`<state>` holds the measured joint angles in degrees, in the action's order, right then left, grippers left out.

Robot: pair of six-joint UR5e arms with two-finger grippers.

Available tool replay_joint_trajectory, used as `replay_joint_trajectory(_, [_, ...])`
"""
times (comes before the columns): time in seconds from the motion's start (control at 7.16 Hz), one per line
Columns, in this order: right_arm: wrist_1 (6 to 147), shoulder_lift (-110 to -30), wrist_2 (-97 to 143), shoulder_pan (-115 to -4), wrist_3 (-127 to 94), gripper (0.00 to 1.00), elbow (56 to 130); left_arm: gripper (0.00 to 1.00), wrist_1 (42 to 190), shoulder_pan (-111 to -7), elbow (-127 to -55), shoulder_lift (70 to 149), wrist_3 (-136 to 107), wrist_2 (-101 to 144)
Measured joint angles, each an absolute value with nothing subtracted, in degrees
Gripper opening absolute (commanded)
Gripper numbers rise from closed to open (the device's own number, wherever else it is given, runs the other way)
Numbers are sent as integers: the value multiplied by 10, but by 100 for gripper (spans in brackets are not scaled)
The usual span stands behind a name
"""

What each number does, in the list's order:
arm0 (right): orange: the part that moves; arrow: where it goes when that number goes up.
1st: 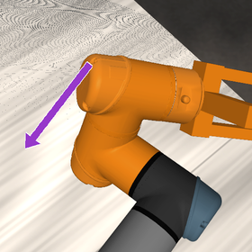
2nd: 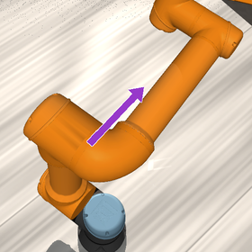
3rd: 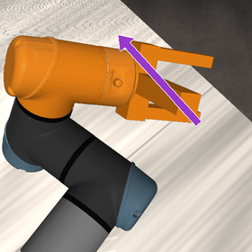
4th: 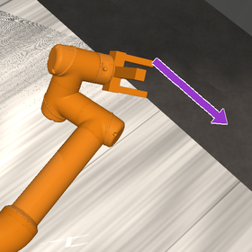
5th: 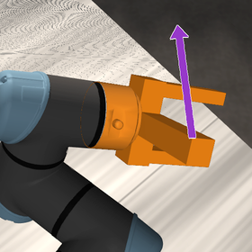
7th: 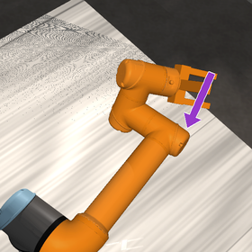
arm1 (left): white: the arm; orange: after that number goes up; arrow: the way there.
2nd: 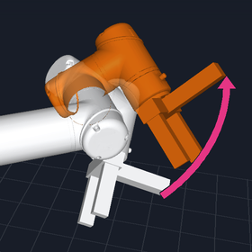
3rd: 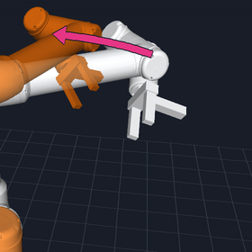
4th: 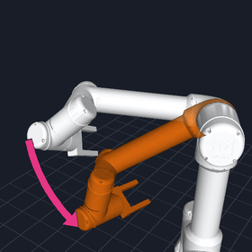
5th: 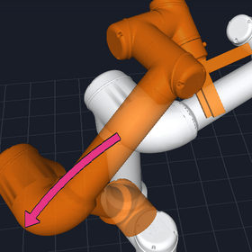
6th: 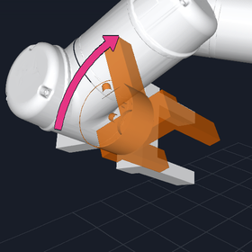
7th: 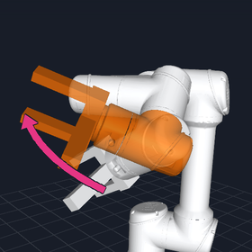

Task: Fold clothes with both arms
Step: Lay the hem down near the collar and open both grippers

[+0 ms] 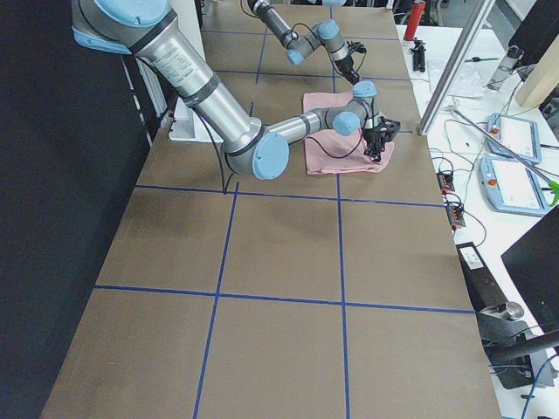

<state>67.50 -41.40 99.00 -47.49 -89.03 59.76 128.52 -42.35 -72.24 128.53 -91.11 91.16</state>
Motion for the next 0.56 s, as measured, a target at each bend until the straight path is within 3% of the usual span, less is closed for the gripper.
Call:
replay_joint_trajectory(0.28, [674, -416, 991, -473, -891, 44, 605, 29, 1313, -423, -724, 1278, -912, 912])
replay_joint_trajectory(0.56, [668, -462, 995, -468, -896, 54, 676, 29, 1333, -423, -740, 1264, -913, 915])
